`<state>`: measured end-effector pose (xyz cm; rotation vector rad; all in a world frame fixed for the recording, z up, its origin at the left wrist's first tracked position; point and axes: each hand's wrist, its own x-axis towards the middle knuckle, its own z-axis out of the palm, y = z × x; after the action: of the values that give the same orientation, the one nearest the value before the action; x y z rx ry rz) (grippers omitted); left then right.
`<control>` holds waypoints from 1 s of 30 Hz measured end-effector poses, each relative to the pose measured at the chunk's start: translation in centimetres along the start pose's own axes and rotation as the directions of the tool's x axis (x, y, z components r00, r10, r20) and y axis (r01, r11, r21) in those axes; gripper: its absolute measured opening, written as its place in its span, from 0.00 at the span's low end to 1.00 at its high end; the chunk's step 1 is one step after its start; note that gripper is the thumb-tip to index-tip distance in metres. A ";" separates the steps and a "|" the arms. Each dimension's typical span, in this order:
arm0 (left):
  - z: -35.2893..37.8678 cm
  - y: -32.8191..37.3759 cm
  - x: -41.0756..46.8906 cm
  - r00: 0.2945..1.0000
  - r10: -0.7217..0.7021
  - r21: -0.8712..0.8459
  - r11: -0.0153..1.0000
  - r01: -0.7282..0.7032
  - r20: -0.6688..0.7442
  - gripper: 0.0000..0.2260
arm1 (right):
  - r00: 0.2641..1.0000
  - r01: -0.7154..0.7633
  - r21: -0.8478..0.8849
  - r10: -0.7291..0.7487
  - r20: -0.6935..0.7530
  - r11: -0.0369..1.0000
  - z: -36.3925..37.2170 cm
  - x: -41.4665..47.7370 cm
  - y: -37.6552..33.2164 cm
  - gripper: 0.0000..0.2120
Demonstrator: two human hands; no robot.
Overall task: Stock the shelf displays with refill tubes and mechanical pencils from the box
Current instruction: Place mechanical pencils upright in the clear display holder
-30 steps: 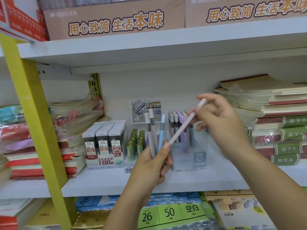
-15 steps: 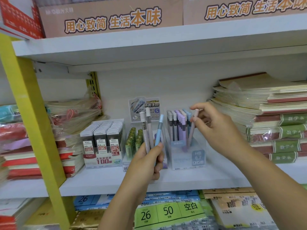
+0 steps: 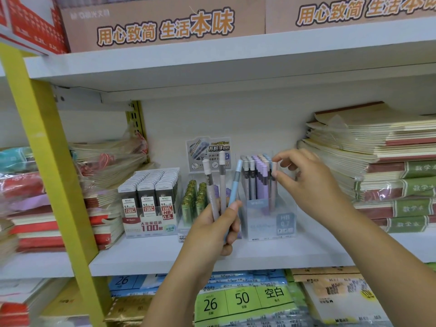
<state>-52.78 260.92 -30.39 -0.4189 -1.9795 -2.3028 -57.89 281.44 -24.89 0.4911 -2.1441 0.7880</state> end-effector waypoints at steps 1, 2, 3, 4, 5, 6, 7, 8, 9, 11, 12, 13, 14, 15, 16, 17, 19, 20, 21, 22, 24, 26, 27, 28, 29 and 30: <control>0.1 0.1 0.0 1.000 0.006 -0.008 1.000 -0.006 0.016 0.08 | 1.000 -0.010 -0.021 0.011 0.011 1.000 0.2 0.0 0.2 0.09; 0.2 0.2 -0.1 0.999 0.013 -0.012 1.000 -0.013 0.034 0.08 | 0.999 -0.029 -0.029 0.029 0.031 0.999 0.3 0.0 0.2 0.09; 0.2 0.3 -0.1 0.999 0.019 -0.012 1.000 -0.019 0.050 0.09 | 0.998 -0.041 -0.033 0.043 0.044 0.999 0.5 0.0 0.2 0.10; 0.2 0.3 -0.2 0.998 0.024 -0.010 1.000 -0.024 0.062 0.10 | 0.998 -0.046 -0.042 0.048 0.044 0.998 0.6 -0.1 0.0 0.10; 0.3 0.2 -0.2 0.997 0.028 -0.005 1.000 -0.028 0.070 0.11 | 0.999 -0.040 -0.057 0.042 0.023 0.998 0.6 -0.2 -0.1 0.11; 0.3 0.2 -0.2 0.996 0.031 0.001 1.000 -0.031 0.079 0.11 | 1.000 -0.024 -0.069 0.023 -0.013 0.997 0.5 -0.2 -0.5 0.11; 0.4 0.2 -0.2 0.996 0.033 0.006 0.999 -0.033 0.089 0.12 | 0.999 -0.006 -0.061 0.003 -0.051 0.998 0.3 -0.3 -0.9 0.11; 0.4 0.2 -0.2 0.994 0.036 0.010 0.999 -0.037 0.100 0.12 | 0.997 0.006 -0.008 -0.007 -0.075 1.000 0.1 -0.4 -1.5 0.10; 0.5 0.2 -0.1 0.993 0.040 0.015 0.999 -0.041 0.111 0.12 | 0.997 -0.002 0.100 0.009 -0.072 0.995 -0.2 -0.5 -2.1 0.09; 0.6 0.2 -0.1 0.990 0.045 0.026 0.998 -0.049 0.133 0.12 | 0.995 -0.101 0.396 0.087 0.053 0.913 -0.7 -0.6 -3.7 0.09; 0.7 0.2 -0.2 0.988 0.048 0.030 0.998 -0.053 0.145 0.12 | 0.984 -0.166 0.494 0.110 0.142 0.853 -0.9 -0.7 -4.3 0.11; 0.8 0.2 -0.2 0.986 0.050 0.036 0.998 -0.056 0.158 0.13 | 0.969 -0.220 0.543 0.118 0.217 0.811 -0.9 -0.8 -4.7 0.13; 0.9 0.2 -0.2 0.984 0.049 0.045 0.997 -0.058 0.169 0.13 | 0.955 -0.262 0.568 0.123 0.270 0.781 -0.8 -0.9 -5.0 0.15; 1.0 0.2 -0.2 0.983 0.049 0.056 0.997 -0.059 0.177 0.13 | 0.945 -0.289 0.583 0.130 0.299 0.759 -0.6 -1.0 -5.2 0.15; 1.1 0.2 -0.3 0.982 0.049 0.063 0.996 -0.062 0.183 0.13 | 0.942 -0.304 0.598 0.141 0.303 0.742 -0.5 -1.1 -5.4 0.14; 1.2 0.2 -0.4 0.981 0.051 0.064 0.996 -0.063 0.185 0.14 | 0.948 -0.302 0.623 0.156 0.278 0.722 -0.5 -1.1 -5.4 0.14; 1.3 0.3 -0.4 0.985 0.051 0.062 0.996 -0.062 0.166 0.15 | 0.969 -0.242 0.690 0.209 0.132 0.682 -1.0 -0.8 -5.2 0.12; 1.2 0.3 -0.4 0.988 0.050 0.066 0.996 -0.061 0.146 0.15 | 0.971 -0.183 0.719 0.236 0.027 0.671 -1.5 -0.5 -4.9 0.12; 1.1 0.4 -0.3 0.990 0.053 0.072 0.995 -0.063 0.128 0.13 | 0.966 -0.110 0.722 0.243 -0.082 0.683 -2.1 -0.1 -4.4 0.12; 1.0 0.4 -0.3 0.992 0.057 0.075 0.995 -0.066 0.116 0.13 | 0.958 -0.038 0.693 0.223 -0.180 0.720 -2.7 0.1 -3.8 0.13; 0.8 0.4 -0.2 0.995 0.052 0.072 0.996 -0.058 0.082 0.12 | 0.949 0.048 0.578 0.143 -0.280 0.815 -3.5 0.3 -2.7 0.14; 0.6 0.2 -0.1 0.999 0.031 0.077 0.996 -0.034 0.038 0.11 | 0.962 0.062 0.450 0.067 -0.265 0.891 -3.6 0.3 -1.8 0.16; 0.6 0.2 -0.1 0.999 0.022 0.076 0.997 -0.024 0.023 0.11 | 0.971 0.053 0.378 0.040 -0.235 0.924 -3.3 0.3 -1.4 0.16; 0.6 0.1 -0.1 1.000 0.018 0.070 0.997 -0.019 0.015 0.11 | 0.980 0.039 0.304 0.023 -0.198 0.952 -3.0 0.3 -1.1 0.17; 0.7 0.1 0.0 1.000 0.017 0.064 0.998 -0.018 0.010 0.12 | 0.987 0.025 0.239 0.014 -0.158 0.971 -2.6 0.3 -0.8 0.18; 0.7 0.0 0.1 1.000 0.017 0.060 0.998 -0.018 0.005 0.12 | 0.993 0.010 0.190 0.013 -0.118 0.982 -2.2 0.2 -0.5 0.17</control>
<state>-52.72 261.60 -30.24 -0.4351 -2.0332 -2.2274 -56.53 282.50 -23.42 0.5278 -1.9701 1.0042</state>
